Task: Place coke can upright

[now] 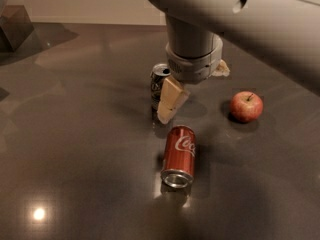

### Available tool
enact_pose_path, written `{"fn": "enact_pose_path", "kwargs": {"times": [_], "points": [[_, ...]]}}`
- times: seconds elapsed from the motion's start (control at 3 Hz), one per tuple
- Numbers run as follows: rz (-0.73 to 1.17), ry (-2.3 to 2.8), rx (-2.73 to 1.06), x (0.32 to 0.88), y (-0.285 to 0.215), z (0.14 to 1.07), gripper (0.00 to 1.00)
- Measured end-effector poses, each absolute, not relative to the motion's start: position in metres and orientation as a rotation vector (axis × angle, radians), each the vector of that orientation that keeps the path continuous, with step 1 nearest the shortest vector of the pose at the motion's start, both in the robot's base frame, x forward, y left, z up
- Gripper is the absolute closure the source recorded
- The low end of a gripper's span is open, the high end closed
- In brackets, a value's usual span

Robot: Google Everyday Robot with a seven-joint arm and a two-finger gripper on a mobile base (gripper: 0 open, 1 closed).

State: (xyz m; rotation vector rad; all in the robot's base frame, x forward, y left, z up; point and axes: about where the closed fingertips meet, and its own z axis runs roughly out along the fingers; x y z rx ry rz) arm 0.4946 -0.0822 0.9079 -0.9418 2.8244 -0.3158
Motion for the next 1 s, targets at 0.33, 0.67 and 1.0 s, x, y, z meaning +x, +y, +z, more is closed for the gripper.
{"fn": "enact_pose_path", "kwargs": {"times": [0.33, 0.67, 1.0], "points": [[-0.294, 2.841, -0.805, 0.4969, -0.0805, 0.9096, 0.00], [-0.292, 2.839, -0.803, 0.4973, -0.0802, 0.9099, 0.00], [-0.250, 2.879, -0.721, 0.4981, -0.0779, 0.9080, 0.00]]}}
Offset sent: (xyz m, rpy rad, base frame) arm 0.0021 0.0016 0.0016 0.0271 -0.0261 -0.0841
